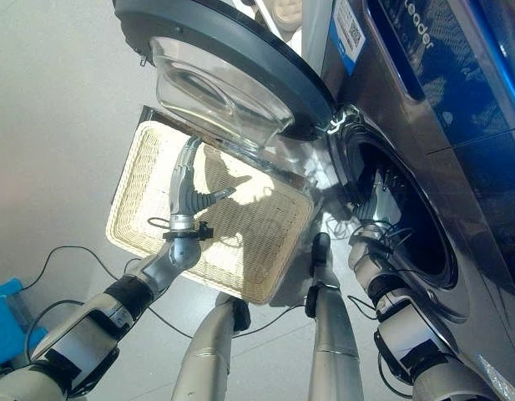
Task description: Put the clothes into the washing machine.
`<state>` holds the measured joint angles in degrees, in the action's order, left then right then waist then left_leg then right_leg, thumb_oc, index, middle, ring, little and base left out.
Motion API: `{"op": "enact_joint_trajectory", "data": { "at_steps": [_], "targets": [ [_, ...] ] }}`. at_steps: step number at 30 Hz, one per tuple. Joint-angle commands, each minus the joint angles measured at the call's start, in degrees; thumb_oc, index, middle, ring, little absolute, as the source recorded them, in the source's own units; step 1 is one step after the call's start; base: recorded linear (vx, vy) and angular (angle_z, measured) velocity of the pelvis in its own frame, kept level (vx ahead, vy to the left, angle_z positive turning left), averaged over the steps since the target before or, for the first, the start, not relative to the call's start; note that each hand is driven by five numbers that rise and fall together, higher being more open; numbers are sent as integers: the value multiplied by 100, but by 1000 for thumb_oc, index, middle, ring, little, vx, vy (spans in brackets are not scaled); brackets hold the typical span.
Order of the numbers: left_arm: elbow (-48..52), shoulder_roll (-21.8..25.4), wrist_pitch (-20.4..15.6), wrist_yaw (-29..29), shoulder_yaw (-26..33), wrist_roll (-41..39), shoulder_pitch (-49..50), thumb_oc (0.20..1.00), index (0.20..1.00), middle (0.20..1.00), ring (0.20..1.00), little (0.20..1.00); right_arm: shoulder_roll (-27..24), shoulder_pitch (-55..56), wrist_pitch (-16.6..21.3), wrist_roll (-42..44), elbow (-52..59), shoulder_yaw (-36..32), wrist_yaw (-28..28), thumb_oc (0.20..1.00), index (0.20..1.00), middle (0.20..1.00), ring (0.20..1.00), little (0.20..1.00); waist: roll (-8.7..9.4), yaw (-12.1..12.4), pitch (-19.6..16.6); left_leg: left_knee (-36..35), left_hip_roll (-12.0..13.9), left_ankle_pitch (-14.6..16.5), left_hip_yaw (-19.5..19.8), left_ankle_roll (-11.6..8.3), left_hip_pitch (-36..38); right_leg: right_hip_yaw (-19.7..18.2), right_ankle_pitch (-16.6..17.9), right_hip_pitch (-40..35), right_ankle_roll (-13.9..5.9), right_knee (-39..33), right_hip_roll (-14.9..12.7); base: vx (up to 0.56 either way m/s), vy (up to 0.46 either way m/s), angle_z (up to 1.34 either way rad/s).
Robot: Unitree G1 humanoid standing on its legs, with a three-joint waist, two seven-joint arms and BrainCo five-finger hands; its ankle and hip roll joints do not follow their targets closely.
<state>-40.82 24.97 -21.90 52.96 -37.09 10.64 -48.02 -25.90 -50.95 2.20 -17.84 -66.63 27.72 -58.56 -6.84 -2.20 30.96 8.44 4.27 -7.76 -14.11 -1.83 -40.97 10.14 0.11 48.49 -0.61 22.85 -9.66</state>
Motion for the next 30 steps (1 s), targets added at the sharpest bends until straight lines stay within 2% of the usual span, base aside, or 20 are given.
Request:
{"op": "enact_joint_trajectory", "data": {
  "at_steps": [1,12,17,23,25,26,27,28,29,30],
  "targets": [
    [59,-98,-333,218,185,323,-229,1000,1000,1000,1000,1000,-335,-313,-325,189,-196,173,140,1000,1000,1000,1000,1000,-288,-19,-116,804,-198,718,-257,-251,-250,249,38,-67,-687,4,-36,0,0,0],
    [642,-58,-574,407,259,240,-221,1000,1000,1000,1000,1000,-593,-564,-801,830,-493,-111,376,1000,1000,1000,1000,1000,-442,92,-116,849,-283,692,-202,-231,-537,285,98,207,-698,40,-144,-2,-5,0],
    [1185,-7,-744,316,444,-97,45,1000,1000,1000,1000,1000,-857,-696,-1022,1400,-596,-402,443,1000,1000,1000,1000,1000,-547,205,-116,926,-365,725,-141,-228,-796,319,148,484,-710,101,-240,-4,-42,7],
    [1362,-3,-735,247,499,-154,137,1000,1000,1000,1000,1000,-909,-730,-1086,1479,-606,-487,515,1000,1000,1000,1000,1000,-563,232,-116,957,-383,735,-121,-229,-871,320,166,570,-711,127,-259,-5,-14,7],
    [1479,15,-753,233,544,-80,218,1000,1000,1000,1000,1000,-952,-772,-1171,1460,-621,-531,624,1000,1000,1000,1000,1000,-583,266,-116,979,-390,742,-101,-221,-940,327,171,644,-709,165,-277,-21,-18,17],
    [1752,37,-620,214,502,5,276,1000,1000,1000,1000,1000,-1101,-895,-1202,1482,-732,-534,963,1000,1000,1000,1000,1000,-627,315,-116,990,-426,743,-68,-207,-1024,321,182,753,-709,223,-301,-22,-14,5],
    [1752,37,-620,214,502,5,276,1000,1000,1000,1000,1000,-1101,-895,-1202,1482,-732,-534,963,1000,1000,1000,1000,1000,-627,315,-116,990,-426,743,-68,-207,-1024,321,182,753,-709,223,-301,-50,-31,9],
    [1873,56,-546,165,467,49,238,1000,1000,1000,1000,1000,-1182,-1003,-1197,1542,-786,-511,1188,382,382,382,382,382,-632,341,-116,964,-433,734,-68,-208,-1023,346,202,765,-719,216,-323,-31,-17,6],
    [1886,62,-533,165,463,49,236,1000,1000,1000,1000,1000,-1193,-1007,-1191,1549,-784,-510,1210,247,247,247,247,247,-631,342,-116,964,-433,735,-69,-207,-1020,348,203,767,-720,221,-325,-36,-17,10],
    [1916,83,-505,161,453,23,227,1000,1000,1000,1000,1000,-1218,-1016,-1167,1597,-786,-506,1263,200,200,200,200,200,-626,340,-116,969,-430,738,-71,-206,-1014,349,208,772,-722,233,-328,-16,0,9]
  ]
}}
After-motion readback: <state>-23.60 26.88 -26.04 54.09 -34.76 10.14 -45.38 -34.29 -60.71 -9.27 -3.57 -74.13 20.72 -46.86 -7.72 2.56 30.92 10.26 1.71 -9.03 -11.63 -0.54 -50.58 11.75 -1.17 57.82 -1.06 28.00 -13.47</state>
